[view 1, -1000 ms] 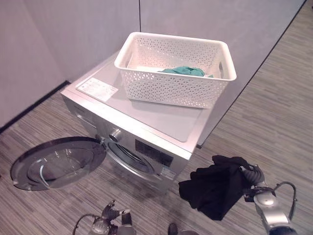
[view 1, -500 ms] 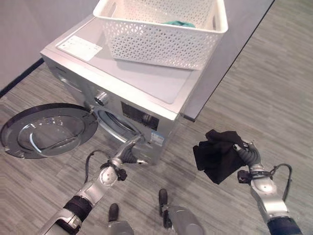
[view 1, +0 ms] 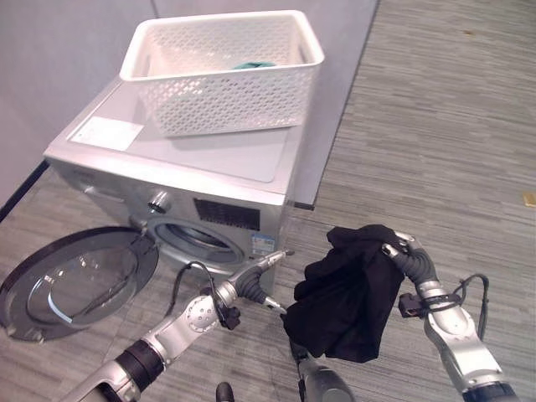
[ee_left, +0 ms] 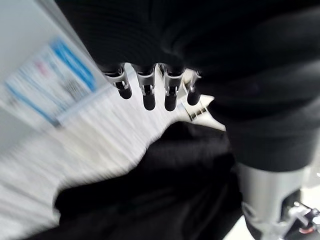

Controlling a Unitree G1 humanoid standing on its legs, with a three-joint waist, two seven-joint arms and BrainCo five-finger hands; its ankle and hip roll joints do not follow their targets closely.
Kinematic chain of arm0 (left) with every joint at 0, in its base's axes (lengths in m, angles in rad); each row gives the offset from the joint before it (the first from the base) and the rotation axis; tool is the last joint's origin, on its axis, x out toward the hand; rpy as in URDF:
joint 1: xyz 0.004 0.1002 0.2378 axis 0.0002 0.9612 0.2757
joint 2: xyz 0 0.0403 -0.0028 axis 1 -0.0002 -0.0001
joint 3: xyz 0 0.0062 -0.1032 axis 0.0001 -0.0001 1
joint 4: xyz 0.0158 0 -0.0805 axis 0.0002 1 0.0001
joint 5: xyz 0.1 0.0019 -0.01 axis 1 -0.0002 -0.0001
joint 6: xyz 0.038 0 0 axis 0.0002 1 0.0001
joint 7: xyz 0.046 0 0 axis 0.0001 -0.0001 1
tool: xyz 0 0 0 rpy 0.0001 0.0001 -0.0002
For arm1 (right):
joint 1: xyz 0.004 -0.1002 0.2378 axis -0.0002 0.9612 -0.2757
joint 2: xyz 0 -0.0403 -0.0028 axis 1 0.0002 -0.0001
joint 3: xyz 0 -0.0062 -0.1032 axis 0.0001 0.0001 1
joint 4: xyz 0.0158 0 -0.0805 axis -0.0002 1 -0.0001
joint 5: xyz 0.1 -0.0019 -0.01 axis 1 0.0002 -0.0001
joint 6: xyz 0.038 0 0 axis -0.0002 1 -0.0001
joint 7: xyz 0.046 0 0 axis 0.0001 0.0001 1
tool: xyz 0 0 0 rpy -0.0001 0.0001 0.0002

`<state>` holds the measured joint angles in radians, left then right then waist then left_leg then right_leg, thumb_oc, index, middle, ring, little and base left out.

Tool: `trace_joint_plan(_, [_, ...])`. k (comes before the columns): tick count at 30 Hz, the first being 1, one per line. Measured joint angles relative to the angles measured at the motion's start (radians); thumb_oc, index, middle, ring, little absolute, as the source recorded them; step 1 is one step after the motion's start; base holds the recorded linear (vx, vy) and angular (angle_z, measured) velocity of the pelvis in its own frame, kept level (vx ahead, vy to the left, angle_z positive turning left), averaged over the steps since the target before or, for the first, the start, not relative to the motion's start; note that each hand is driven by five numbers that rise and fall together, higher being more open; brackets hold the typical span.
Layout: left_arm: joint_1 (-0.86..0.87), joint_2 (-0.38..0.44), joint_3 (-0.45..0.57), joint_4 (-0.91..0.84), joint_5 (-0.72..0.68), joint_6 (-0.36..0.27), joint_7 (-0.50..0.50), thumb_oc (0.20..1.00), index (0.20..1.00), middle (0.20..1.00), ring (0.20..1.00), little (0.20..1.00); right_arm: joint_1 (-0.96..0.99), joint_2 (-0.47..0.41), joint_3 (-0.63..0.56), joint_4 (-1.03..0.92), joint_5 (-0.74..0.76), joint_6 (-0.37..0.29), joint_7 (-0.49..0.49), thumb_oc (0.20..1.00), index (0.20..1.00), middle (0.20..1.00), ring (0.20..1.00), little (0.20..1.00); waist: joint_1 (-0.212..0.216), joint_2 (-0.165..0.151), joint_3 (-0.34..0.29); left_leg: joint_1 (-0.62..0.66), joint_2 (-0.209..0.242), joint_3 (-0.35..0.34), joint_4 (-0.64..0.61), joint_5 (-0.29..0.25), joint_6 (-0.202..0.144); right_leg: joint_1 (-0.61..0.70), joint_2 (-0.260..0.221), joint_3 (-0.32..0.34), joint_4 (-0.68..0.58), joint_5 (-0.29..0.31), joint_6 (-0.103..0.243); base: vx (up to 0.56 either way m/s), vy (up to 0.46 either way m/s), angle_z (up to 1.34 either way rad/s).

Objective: Grab the laundry basket,head to the washer,open it,put in the laundry and shut it.

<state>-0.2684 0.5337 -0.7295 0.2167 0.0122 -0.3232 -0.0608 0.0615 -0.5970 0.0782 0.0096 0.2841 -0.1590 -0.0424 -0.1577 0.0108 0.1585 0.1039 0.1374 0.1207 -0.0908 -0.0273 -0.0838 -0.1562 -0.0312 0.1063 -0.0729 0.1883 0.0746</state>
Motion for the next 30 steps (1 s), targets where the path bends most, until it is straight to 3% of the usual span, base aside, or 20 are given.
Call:
trace_joint_plan(6, [-0.005,-0.141,-0.023,0.198,-0.009,0.014,-0.015,1.0,1.0,1.0,1.0,1.0,0.03,-0.066,0.001,-0.088,0.058,0.002,0.048,0.2,0.2,0.2,0.2,0.2,-0.026,0.009,-0.016,0.007,0.009,0.001,-0.001,-0.008,-0.002,0.011,0.012,0.005,-0.013,0.0,-0.002,-0.01,0.005,-0.01])
trace_joint_plan(8, [0.005,-0.232,0.008,0.346,0.001,0.014,0.002,1.0,1.0,1.0,1.0,1.0,0.03,-0.07,0.004,-0.119,0.065,0.003,0.048,0.2,0.2,0.2,0.2,0.2,-0.022,0.009,-0.03,0.0,0.01,0.011,-0.001,-0.014,-0.007,-0.004,0.017,0.024,-0.013,0.004,0.0,-0.02,-0.024,-0.18])
trace_joint_plan(11, [0.021,-0.277,0.007,0.415,0.038,0.037,0.019,1.0,1.0,1.0,1.0,1.0,0.019,-0.069,0.017,-0.169,0.076,-0.004,0.048,0.2,0.2,0.2,0.2,0.2,-0.023,-0.011,-0.029,-0.005,0.011,0.032,-0.001,-0.015,-0.007,-0.021,0.02,0.031,-0.012,0.007,0.003,-0.02,-0.04,-0.23])
trace_joint_plan(16, [0.004,-0.359,0.008,0.516,0.094,0.036,0.122,1.0,1.0,1.0,1.0,1.0,0.035,-0.067,0.026,-0.196,0.116,-0.021,0.041,0.2,0.2,0.2,0.2,0.2,-0.032,-0.052,-0.053,-0.021,0.021,0.028,0.0,-0.013,-0.008,-0.036,0.028,0.026,-0.013,0.008,0.001,-0.01,-0.024,-0.01])
trace_joint_plan(22, [-0.066,-0.488,0.051,0.761,0.169,0.082,0.285,1.0,1.0,1.0,1.0,1.0,0.002,-0.068,0.101,-0.238,0.158,-0.042,0.015,0.2,0.2,0.2,0.2,0.2,-0.056,-0.059,-0.056,-0.022,0.029,0.029,0.0,-0.009,-0.016,-0.038,0.035,0.023,-0.013,0.014,-0.004,-0.03,-0.056,0.01])
trace_joint_plan(30, [-0.108,-0.494,0.047,0.757,0.148,0.087,0.327,1.0,1.0,1.0,1.0,1.0,-0.049,-0.086,0.15,-0.25,0.215,-0.046,-0.002,0.2,0.2,0.2,0.2,0.2,-0.058,-0.07,-0.051,-0.036,0.034,0.041,0.0,-0.01,-0.019,-0.057,0.046,0.029,-0.013,0.022,0.001,-0.04,-0.051,-0.04])
